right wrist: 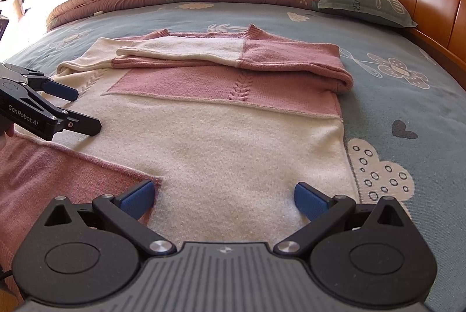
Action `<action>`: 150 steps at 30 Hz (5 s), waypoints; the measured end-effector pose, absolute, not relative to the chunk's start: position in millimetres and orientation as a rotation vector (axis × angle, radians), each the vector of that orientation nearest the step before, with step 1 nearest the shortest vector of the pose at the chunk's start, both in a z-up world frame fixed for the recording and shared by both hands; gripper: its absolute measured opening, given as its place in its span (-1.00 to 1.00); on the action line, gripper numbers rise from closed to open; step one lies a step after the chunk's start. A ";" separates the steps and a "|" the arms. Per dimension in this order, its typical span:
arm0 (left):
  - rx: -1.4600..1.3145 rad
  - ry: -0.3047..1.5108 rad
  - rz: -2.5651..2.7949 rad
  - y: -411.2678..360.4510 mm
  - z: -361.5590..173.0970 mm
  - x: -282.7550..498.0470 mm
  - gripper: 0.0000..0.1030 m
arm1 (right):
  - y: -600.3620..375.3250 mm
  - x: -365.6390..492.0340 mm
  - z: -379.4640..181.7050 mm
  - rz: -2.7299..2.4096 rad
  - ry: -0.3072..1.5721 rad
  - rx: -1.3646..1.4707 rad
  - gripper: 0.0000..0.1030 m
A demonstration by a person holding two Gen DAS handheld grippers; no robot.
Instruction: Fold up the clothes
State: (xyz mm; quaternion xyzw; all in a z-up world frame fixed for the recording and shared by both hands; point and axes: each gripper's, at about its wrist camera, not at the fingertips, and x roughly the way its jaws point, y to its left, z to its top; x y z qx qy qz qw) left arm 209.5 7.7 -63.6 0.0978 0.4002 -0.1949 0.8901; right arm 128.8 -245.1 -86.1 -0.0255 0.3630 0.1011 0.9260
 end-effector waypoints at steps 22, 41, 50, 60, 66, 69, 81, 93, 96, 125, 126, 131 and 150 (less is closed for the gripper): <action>0.029 0.946 -0.280 8.1 -63.5 146.3 0.99 | -246.3 134.2 -86.7 0.175 0.750 -0.041 1.00; -0.380 0.850 -0.203 102.6 -28.1 268.1 0.99 | -243.4 130.8 -89.7 0.162 0.719 -0.048 1.00; -0.521 0.877 -0.137 127.0 -71.1 303.8 0.99 | -243.9 131.7 -90.3 0.168 0.718 -0.051 1.00; -0.449 0.831 -0.235 105.1 -46.3 270.9 0.99 | -242.9 130.4 -90.5 0.162 0.714 -0.052 1.00; -0.401 0.860 -0.160 109.9 -68.0 269.9 0.99 | -242.2 130.0 -90.7 0.161 0.711 -0.051 1.00; -0.426 0.882 -0.155 118.3 -62.0 263.1 0.99 | -242.1 129.7 -90.7 0.161 0.710 -0.051 1.00; -0.399 0.878 -0.201 90.2 -62.8 261.5 0.98 | -242.5 129.2 -90.8 0.158 0.706 -0.050 1.00; -0.304 0.891 -0.200 80.3 -67.0 214.3 0.99 | -241.7 128.6 -89.8 0.155 0.709 -0.051 1.00; -0.271 0.890 -0.201 75.6 -66.8 203.7 0.99 | -241.8 128.4 -89.9 0.154 0.706 -0.050 1.00; -0.299 0.810 -0.180 66.1 -71.9 82.8 0.99 | -232.8 108.4 -85.7 0.121 0.743 -0.103 1.00; -0.296 0.813 -0.181 66.2 -71.5 81.8 0.99 | -232.8 105.8 -84.1 0.123 0.750 -0.109 1.00; -0.330 0.808 -0.194 72.3 -71.9 77.6 0.99 | -228.2 89.1 -69.8 0.144 0.768 -0.107 1.00; -0.158 0.830 -0.187 51.2 -73.0 79.1 0.99 | -219.9 46.6 -60.7 0.386 0.835 -0.253 1.00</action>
